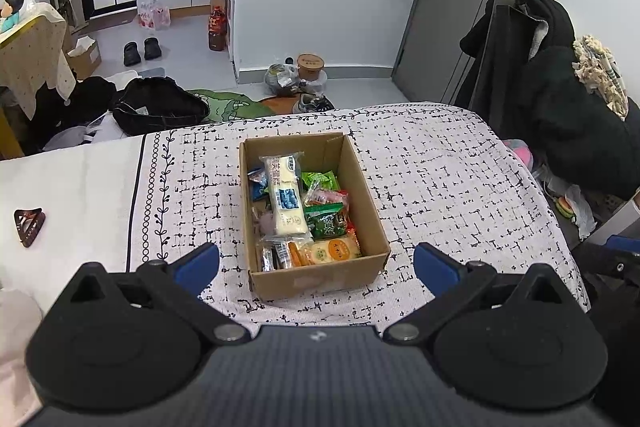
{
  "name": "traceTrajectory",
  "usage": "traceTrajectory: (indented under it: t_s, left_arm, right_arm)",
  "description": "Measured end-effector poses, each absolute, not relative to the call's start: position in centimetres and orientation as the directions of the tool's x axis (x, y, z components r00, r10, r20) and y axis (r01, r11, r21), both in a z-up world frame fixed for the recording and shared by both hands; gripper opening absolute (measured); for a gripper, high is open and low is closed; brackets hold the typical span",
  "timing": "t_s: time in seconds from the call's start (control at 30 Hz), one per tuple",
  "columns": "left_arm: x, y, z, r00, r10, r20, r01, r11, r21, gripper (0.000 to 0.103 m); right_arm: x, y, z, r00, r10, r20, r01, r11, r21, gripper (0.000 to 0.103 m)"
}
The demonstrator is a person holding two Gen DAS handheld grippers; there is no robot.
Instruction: Organize snacks
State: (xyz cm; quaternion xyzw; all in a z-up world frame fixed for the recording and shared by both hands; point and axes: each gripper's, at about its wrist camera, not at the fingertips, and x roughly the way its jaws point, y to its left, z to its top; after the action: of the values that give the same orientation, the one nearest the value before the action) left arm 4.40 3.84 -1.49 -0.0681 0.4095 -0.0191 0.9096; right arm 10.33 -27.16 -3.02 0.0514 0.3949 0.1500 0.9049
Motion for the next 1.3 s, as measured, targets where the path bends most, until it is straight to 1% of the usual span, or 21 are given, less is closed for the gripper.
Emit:
traceTrajectory:
  t_s: [0.67,1.3]
  left_arm:
    - [4.33,3.63,-1.56,0.665,-0.078,-0.743,-0.016,0.993,-0.118,0.103]
    - [4.3,3.51,-1.55,0.665,-0.078,-0.742,-0.014,0.993,-0.116,0.103]
  right_arm:
    - [10.2,-27.74,-2.63,0.668,0.299,-0.682,-0.235,0.954,0.187,0.103]
    - [10.07,-27.69,-2.63,0.669,0.286,-0.686,-0.236,0.957,0.17,0.103]
